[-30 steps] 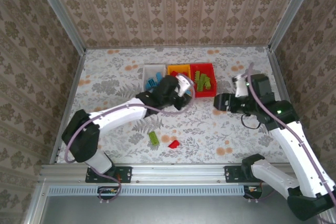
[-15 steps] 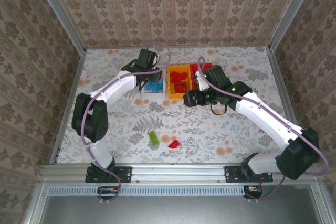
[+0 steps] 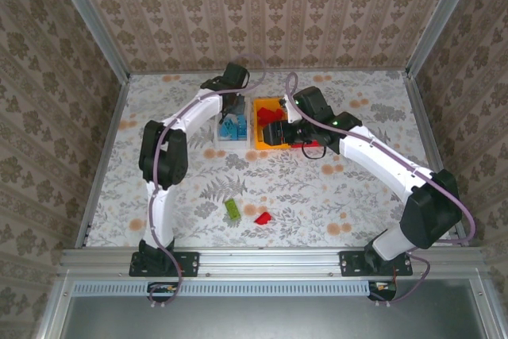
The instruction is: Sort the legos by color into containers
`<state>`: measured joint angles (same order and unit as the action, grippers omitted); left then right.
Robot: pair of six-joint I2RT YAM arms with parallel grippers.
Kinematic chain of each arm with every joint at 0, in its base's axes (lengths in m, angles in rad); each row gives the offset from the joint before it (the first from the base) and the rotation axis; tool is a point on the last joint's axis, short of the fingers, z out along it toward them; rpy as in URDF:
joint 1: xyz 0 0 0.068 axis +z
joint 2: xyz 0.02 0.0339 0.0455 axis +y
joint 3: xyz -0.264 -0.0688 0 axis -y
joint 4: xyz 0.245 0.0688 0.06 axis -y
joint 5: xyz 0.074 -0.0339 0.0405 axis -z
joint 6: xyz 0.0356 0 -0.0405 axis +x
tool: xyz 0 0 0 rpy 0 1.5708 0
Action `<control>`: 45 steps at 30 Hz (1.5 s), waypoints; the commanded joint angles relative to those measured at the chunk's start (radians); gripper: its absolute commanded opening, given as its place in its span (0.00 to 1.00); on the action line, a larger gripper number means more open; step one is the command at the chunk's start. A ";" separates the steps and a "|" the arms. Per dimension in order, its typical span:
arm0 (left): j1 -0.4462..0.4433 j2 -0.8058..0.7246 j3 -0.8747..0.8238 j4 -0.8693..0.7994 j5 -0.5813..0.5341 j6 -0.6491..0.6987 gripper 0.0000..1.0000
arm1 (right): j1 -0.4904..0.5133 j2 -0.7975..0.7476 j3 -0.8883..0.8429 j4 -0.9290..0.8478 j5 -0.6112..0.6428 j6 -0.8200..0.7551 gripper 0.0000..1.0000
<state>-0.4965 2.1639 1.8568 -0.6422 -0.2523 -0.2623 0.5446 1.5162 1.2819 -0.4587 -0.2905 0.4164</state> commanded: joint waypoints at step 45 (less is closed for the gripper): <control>-0.174 -1.711 -1.027 -0.666 0.215 -0.603 0.69 | 0.649 0.438 0.064 -0.014 0.447 0.146 0.79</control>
<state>-0.6735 0.4717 0.8307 -1.2362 -0.0731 -0.8360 1.1831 1.9144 1.2934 -0.4232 0.1047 0.5129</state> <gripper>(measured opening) 0.694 0.795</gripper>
